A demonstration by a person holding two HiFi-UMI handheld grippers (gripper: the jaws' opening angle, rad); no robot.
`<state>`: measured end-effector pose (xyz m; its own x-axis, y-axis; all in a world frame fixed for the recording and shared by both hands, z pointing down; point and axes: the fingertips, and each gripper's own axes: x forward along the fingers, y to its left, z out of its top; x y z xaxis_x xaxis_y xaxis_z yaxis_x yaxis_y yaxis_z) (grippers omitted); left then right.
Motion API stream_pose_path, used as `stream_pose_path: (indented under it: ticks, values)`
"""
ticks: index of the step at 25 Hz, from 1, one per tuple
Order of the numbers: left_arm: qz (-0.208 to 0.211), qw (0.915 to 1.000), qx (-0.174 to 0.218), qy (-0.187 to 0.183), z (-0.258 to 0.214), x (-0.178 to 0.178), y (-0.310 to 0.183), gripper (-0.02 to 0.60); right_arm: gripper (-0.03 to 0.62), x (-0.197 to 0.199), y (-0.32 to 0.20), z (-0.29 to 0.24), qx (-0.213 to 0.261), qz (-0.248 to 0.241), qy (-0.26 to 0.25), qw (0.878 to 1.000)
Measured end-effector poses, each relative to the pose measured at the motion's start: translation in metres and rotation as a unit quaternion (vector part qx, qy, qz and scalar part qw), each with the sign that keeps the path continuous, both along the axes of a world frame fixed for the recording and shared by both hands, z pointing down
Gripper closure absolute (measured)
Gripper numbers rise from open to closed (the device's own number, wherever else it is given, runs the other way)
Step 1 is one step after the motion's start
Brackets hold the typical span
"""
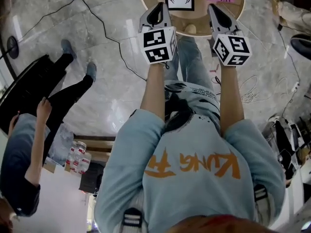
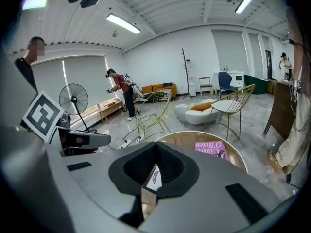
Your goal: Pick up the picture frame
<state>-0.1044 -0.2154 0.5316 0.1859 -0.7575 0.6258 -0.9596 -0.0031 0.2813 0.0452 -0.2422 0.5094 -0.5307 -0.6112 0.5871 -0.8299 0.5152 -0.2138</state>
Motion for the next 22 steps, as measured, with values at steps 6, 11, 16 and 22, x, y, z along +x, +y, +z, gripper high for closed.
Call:
stream_pose_path:
  ticks: [6,11,16,22]
  values:
    - [0.008,0.9989,-0.045,-0.001,0.064,0.008,-0.001,0.56,0.597,0.001,-0.002,0.061,-0.041,-0.01,0.005,0.999]
    - [0.015,0.997,-0.075,0.004,0.116,0.017,0.002,0.56,0.597,0.006,-0.001,0.112,-0.071,-0.007,0.009,0.997]
    - [0.025,0.9946,-0.1,0.005,0.16,0.022,0.002,0.56,0.595,0.005,-0.001,0.157,-0.093,-0.01,0.013,0.996]
    - [0.035,0.992,-0.121,0.006,0.211,0.021,-0.005,0.558,0.594,0.002,-0.008,0.21,-0.113,-0.014,0.024,0.993]
